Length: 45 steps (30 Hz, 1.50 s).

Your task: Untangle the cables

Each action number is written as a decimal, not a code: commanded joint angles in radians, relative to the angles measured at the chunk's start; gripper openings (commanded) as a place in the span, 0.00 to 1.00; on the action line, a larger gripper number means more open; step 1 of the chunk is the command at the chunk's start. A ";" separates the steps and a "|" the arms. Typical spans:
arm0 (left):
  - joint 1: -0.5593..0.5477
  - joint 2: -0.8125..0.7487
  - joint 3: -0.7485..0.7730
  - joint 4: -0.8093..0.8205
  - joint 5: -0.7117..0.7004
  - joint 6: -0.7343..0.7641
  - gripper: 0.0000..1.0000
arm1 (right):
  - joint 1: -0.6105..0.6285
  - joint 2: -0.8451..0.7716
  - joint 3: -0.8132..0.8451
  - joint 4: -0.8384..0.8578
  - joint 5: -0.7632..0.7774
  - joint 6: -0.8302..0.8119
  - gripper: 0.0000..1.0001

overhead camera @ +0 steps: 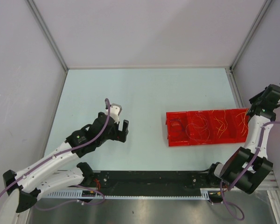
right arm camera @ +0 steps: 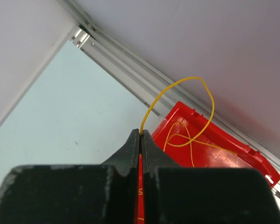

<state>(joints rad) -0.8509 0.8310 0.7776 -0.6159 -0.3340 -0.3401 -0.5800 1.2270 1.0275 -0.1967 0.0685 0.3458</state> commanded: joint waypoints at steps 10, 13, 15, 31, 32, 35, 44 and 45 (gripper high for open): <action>-0.010 -0.021 0.017 0.010 -0.008 -0.010 1.00 | -0.003 0.032 -0.144 -0.018 -0.001 0.168 0.00; -0.011 -0.029 0.014 0.011 -0.008 -0.010 1.00 | -0.026 0.080 -0.170 -0.012 -0.058 0.199 0.00; -0.013 -0.029 0.014 0.013 -0.007 -0.010 1.00 | -0.034 0.100 -0.191 0.002 -0.090 0.223 0.00; -0.013 -0.021 0.015 0.008 -0.016 -0.010 1.00 | -0.162 0.264 -0.213 0.132 -0.258 0.387 0.00; -0.013 -0.023 0.015 0.008 -0.017 -0.010 1.00 | -0.165 0.264 -0.199 0.140 -0.271 0.387 0.01; -0.014 -0.023 0.015 0.010 -0.017 -0.010 1.00 | -0.161 0.255 -0.167 0.129 -0.276 0.380 0.11; -0.013 -0.032 0.017 0.010 -0.020 -0.010 1.00 | -0.087 0.138 -0.043 0.042 -0.219 0.341 0.41; -0.013 -0.039 0.017 0.010 -0.020 -0.010 1.00 | -0.083 0.125 -0.029 0.033 -0.211 0.340 0.43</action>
<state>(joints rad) -0.8555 0.8173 0.7776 -0.6159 -0.3370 -0.3401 -0.6880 1.4315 0.8913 -0.1558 -0.1734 0.7082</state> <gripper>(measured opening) 0.996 0.400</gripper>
